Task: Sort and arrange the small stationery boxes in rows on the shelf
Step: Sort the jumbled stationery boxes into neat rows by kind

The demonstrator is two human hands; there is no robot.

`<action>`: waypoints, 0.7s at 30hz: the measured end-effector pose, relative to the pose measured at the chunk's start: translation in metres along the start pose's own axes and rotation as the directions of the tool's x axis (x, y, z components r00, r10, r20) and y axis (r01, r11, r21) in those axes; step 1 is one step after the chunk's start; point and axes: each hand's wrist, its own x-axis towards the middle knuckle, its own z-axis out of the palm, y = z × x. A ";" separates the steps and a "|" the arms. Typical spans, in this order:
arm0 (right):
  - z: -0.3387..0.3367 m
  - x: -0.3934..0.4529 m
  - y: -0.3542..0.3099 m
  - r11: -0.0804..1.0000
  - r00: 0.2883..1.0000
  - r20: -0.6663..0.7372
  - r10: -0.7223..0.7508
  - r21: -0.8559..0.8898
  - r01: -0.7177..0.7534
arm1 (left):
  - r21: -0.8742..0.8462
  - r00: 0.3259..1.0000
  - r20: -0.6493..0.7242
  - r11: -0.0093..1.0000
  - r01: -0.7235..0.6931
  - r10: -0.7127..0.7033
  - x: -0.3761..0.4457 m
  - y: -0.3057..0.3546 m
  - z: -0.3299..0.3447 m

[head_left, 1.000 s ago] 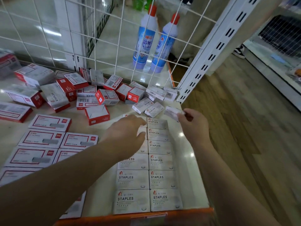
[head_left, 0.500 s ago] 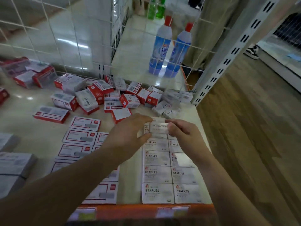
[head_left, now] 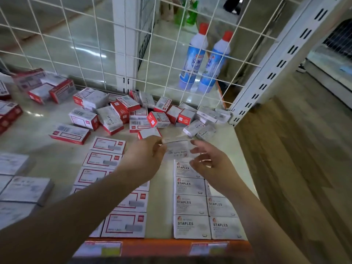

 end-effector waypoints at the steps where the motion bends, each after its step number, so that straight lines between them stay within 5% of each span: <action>1: 0.001 0.000 -0.002 1.000 1.000 0.012 -0.025 -0.004 0.025 | 0.001 1.000 0.017 1.000 0.018 -0.018 0.001 -0.001 0.000; 7: 0.005 0.002 -0.009 0.995 0.993 0.064 -0.103 -0.005 0.103 | 0.018 0.987 0.127 0.995 0.098 -0.100 0.004 -0.007 -0.003; 21: 0.014 0.006 -0.005 0.999 0.999 0.032 -0.027 -0.023 0.028 | -0.137 0.981 0.163 0.982 0.131 -0.108 -0.003 -0.013 -0.001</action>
